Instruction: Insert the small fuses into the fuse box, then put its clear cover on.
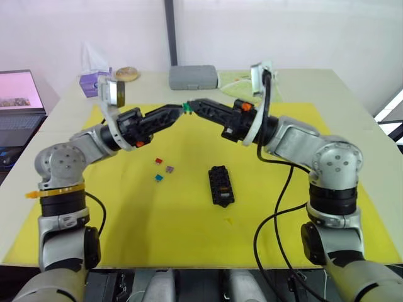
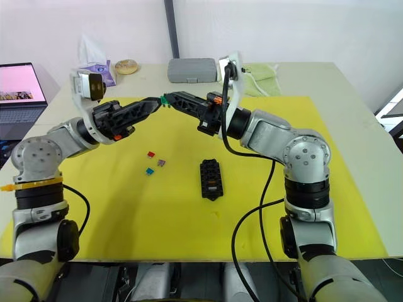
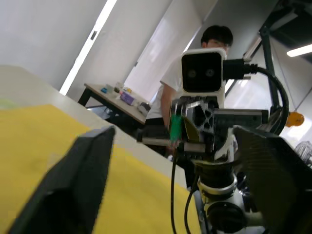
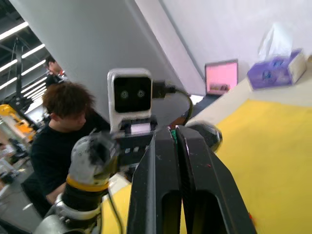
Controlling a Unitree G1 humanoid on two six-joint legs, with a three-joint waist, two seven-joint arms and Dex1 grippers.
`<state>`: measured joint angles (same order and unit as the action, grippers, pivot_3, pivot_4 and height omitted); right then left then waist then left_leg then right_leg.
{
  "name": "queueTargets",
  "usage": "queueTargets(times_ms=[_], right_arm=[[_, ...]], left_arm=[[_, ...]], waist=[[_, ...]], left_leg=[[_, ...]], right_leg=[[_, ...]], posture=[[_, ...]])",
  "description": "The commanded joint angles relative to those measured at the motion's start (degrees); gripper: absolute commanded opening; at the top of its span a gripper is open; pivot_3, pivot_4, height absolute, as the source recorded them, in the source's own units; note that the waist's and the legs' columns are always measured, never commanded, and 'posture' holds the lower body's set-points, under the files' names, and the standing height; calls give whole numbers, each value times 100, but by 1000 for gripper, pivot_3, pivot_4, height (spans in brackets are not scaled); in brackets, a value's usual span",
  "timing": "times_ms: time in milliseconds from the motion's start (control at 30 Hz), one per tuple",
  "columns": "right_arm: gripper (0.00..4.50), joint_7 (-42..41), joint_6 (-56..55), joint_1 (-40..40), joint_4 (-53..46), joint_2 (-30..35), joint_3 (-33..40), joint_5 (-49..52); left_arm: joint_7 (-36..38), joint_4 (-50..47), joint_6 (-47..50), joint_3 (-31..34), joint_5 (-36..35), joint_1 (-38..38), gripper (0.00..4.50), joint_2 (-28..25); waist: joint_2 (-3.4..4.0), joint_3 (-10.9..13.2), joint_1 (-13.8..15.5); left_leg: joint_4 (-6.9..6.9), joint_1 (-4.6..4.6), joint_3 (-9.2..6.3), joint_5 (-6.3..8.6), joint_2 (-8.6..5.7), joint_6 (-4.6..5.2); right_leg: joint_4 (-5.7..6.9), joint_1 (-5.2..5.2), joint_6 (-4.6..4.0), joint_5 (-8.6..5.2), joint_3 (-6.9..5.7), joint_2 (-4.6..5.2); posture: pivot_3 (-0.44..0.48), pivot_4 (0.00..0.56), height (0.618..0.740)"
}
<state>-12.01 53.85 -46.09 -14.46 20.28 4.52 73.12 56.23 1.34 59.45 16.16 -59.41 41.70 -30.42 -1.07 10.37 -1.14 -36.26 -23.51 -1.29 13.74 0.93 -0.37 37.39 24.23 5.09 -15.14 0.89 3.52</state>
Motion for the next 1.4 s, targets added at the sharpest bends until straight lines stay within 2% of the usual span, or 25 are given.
queueTargets(times_ms=[33, 100, 200, 267, 400, 600, 967, 1400], right_arm=[[0, -998, -821, 392, -337, 315, 26, -935], [0, -1894, -1110, 768, -414, 685, -37, -1297], [0, -3709, -1997, 1643, -459, 1174, 27, -1782], [0, -4337, -2320, 2033, -323, 1323, -19, -2005], [0, -5195, -3327, 2633, 115, 1374, -298, -2927], [0, -5550, -4199, 2763, 744, 967, -564, -3638], [0, -6070, -5344, 2521, 2009, 600, -809, -4458], [0, -6238, -5674, 2535, 2352, 576, -784, -4630]], left_arm=[[361, -458, -271, -181, 303, -209, 4283, -538], [513, -691, -338, -281, 382, -412, 4283, -779], [817, -1514, -629, -575, 655, -1126, 4283, -1180], [912, -2026, -814, -675, 710, -1591, 4283, -1289], [1039, -2878, -1580, -1021, 1277, -2546, 4283, -1408], [1132, -2953, -2233, -1310, 1795, -3283, 4283, -1495], [1247, -2759, -2385, -1371, 1895, -3284, 4283, -1628], [1205, -2767, -2383, -1415, 1927, -3299, 4283, -1611]], waist=[[1, 1, 7], [1, 1, 27], [2, 2, 36], [2, 2, 32], [2, 3, 0], [2, 2, 23], [1, 3, 29], [1, 3, 31]], left_leg=[[1, 0, 1, 0, -1, 0], [1, 0, 4, 0, -2, 0], [3, -1, 2, 1, -2, 1], [9, 0, 7, 1, -2, 1], [6, 13, 10, 1, 3, 1], [4, 16, 11, 0, 6, 0], [3, 15, 10, 0, 5, 0], [2, 16, 10, 0, 5, 0]], right_leg=[[-2, 0, 0, 0, 0, 0], [-4, 0, 0, 0, 1, 2], [-18, -8, 1, 0, -1, 2], [-24, -8, 2, -1, 2, 5], [-14, -12, -3, 0, 11, 0], [-14, -13, -7, 0, 16, -9], [-13, -14, -6, 1, 11, -6], [-12, -15, -5, 1, 12, -6]], posture=[[0, 150, 740], [0, 150, 740], [0, 150, 740], [0, 150, 740], [0, 150, 740], [0, 150, 740], [0, 150, 740], [0, 150, 740]])
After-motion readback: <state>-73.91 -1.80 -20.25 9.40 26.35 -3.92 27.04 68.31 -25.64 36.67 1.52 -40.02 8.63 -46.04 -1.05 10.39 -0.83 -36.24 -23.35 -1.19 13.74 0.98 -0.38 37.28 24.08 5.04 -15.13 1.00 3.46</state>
